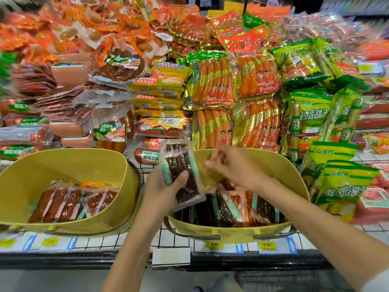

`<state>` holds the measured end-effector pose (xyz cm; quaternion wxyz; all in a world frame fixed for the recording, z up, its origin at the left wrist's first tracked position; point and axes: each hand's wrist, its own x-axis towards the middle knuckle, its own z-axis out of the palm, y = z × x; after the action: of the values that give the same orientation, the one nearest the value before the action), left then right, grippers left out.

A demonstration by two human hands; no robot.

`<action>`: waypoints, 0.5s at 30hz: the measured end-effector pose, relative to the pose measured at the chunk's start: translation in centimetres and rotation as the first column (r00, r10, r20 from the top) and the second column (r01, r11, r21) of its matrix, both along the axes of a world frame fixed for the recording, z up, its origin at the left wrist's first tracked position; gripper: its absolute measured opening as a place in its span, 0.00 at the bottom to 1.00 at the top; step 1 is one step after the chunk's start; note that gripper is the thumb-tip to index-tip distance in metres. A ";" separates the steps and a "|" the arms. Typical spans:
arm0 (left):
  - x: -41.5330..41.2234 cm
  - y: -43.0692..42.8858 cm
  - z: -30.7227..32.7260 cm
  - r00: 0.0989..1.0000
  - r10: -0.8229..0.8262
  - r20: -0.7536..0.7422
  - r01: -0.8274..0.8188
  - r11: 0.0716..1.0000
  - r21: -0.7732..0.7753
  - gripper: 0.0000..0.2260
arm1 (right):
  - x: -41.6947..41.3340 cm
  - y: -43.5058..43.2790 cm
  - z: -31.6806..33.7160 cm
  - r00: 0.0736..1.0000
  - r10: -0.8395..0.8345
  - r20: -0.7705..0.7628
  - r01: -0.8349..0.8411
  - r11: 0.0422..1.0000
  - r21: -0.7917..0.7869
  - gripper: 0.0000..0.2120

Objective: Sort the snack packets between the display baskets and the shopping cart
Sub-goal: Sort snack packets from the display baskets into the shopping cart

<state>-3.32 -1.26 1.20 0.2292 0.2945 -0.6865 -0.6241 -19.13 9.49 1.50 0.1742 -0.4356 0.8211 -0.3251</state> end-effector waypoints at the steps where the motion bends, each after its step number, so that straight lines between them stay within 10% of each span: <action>1: 0.3 -0.3 0.0 1.000 0.017 -0.025 -0.016 1.000 0.019 0.07 | 0.0 0.1 -1.0 0.995 0.091 -0.039 -0.083 0.983 0.166 0.11; 6: 0.8 -0.7 0.3 0.998 0.023 -0.056 -0.019 0.998 0.063 0.08 | 1.8 -0.8 -5.2 0.829 0.503 -0.244 -0.208 0.684 0.700 0.34; 11: 1.0 -0.7 0.3 0.999 -0.001 -0.046 0.003 0.999 0.049 0.08 | 0.8 -0.9 -5.5 0.849 0.399 -0.347 -0.149 0.810 0.568 0.29; 15: 1.1 -1.2 0.0 1.000 0.010 0.008 -0.010 1.000 -0.023 0.06 | -1.1 0.2 -3.5 0.995 0.015 0.099 -0.041 0.963 0.267 0.11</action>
<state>-2.24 -2.47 1.21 0.2330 0.2978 -0.6930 -0.6139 -20.21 9.70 -2.00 0.2755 -0.4033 0.8420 -0.2288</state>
